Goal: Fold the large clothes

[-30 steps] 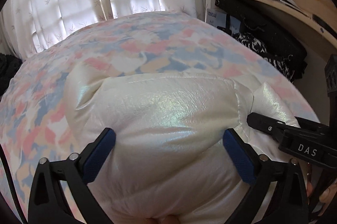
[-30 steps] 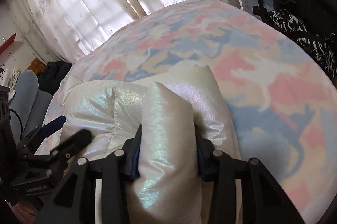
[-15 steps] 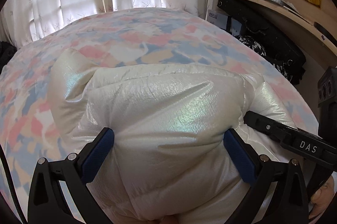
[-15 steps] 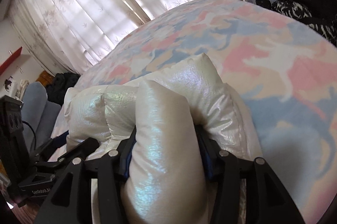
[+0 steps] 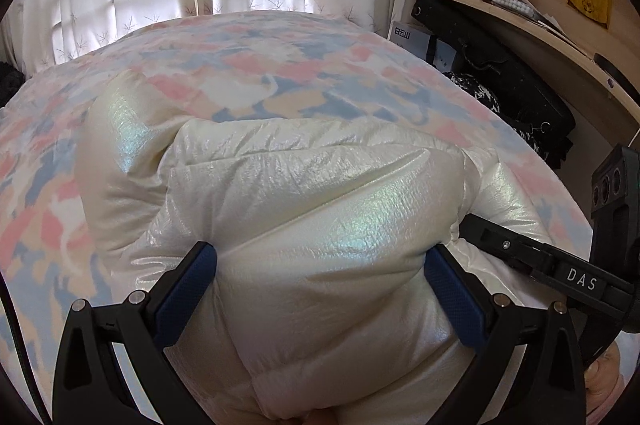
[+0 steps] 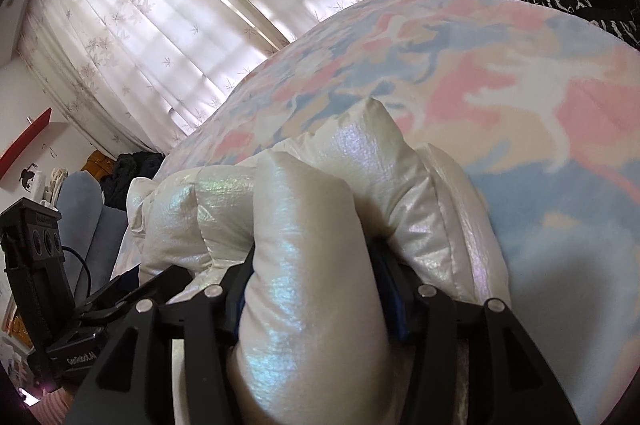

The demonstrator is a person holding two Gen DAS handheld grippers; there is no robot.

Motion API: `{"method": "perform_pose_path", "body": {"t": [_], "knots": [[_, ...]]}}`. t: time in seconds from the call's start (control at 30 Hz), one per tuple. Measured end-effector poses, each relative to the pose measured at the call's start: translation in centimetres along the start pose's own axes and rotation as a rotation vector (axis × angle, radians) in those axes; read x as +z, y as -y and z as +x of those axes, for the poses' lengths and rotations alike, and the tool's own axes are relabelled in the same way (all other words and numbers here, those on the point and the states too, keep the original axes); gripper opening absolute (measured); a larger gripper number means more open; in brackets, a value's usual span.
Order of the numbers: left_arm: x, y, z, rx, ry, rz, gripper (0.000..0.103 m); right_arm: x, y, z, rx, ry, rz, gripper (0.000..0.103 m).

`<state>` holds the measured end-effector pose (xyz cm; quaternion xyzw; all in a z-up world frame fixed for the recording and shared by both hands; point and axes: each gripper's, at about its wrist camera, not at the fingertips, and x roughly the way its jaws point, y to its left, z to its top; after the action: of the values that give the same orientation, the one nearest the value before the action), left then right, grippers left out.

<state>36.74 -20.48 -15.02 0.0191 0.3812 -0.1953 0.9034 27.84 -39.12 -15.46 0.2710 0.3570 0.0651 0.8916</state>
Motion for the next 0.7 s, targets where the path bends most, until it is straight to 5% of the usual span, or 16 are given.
{"method": "perform_pose_path", "body": {"t": [0.3, 0.7], "knots": [[0.0, 1.2, -1.6, 0.063, -0.022, 0.041, 0.102, 0.8, -2.0, -0.5, -0.125, -0.091, -0.068, 0.053], [-1.7, 1.3, -10.4, 0.218, -0.052, 0.073, 0.102, 0.8, -4.7, -7.9, -0.237, -0.161, -0.119, 0.081]]}}
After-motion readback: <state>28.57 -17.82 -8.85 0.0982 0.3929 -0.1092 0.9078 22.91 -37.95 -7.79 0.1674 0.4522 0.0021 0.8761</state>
